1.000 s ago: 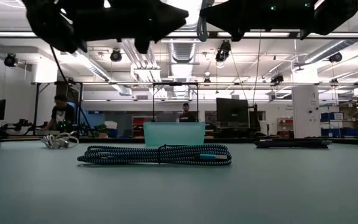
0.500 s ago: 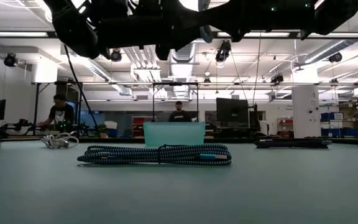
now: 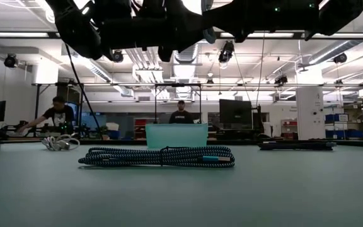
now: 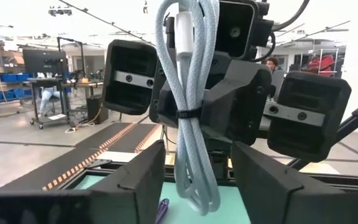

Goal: Pick and place USB-C Cables
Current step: Put the light blue charger cable into the green bin

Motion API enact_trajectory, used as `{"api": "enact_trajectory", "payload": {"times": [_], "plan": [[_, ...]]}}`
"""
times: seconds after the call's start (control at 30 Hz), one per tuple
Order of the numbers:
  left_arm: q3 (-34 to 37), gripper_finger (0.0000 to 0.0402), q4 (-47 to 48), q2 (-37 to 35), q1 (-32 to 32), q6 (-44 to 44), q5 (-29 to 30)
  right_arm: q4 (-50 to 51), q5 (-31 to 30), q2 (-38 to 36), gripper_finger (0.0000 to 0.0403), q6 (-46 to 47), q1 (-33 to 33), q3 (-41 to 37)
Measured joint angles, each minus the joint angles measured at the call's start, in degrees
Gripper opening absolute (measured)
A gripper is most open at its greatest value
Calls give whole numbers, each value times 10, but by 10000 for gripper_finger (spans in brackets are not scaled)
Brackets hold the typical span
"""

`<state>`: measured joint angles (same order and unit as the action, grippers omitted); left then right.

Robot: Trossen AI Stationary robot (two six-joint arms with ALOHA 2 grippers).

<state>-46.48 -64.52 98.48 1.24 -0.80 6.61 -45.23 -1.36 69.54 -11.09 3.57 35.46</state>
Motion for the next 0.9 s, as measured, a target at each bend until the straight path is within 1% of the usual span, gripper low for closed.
{"api": "enact_trajectory", "payload": {"times": [0.1,0.2,0.3,0.33,0.47,0.6,0.77,0.9], "plan": [[0,120,13,0,0,0,0,0,-1,0,54,0,0,0],[0,73,14,0,1,0,2,-2,-1,0,58,7,0,0],[0,24,19,0,1,0,2,0,-1,0,79,9,0,0],[0,15,20,0,1,0,3,1,-1,0,88,11,0,0],[0,14,22,0,0,0,2,0,-1,-1,128,27,1,0],[0,12,34,0,1,2,2,5,-2,-10,158,46,2,0],[-8,8,109,-16,2,4,7,55,-3,-48,177,67,2,1],[-17,7,205,-50,7,4,30,113,-16,-94,181,75,2,1]]}}
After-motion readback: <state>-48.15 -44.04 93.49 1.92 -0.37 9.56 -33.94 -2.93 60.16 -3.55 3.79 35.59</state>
